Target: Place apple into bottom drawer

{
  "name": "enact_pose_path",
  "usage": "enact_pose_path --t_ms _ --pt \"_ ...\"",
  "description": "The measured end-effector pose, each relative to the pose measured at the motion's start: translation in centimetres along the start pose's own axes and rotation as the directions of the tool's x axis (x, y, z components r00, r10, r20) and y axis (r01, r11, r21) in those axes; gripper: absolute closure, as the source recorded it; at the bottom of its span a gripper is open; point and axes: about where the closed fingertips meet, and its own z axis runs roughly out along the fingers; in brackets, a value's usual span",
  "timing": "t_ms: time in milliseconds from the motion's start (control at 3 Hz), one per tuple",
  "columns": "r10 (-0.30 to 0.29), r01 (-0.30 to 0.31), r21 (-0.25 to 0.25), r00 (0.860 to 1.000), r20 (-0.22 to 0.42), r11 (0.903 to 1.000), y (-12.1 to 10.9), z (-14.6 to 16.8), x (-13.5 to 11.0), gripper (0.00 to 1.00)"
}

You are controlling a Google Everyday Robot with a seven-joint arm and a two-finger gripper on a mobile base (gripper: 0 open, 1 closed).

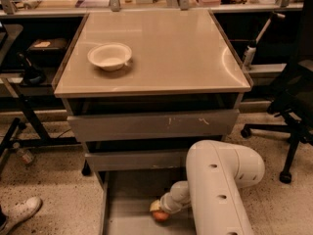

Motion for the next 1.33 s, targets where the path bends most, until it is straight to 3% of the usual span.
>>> enact_pose_path --t_ms 667,1000,1333 --pt "0.000 0.000 0.000 1.000 0.000 1.0000 0.00 0.00 0.00 0.12" --pt "0.000 0.000 0.000 1.000 0.000 1.0000 0.00 0.01 0.01 0.00" --pt "0.000 0.000 0.000 1.000 0.000 1.0000 0.01 0.01 0.01 0.00"
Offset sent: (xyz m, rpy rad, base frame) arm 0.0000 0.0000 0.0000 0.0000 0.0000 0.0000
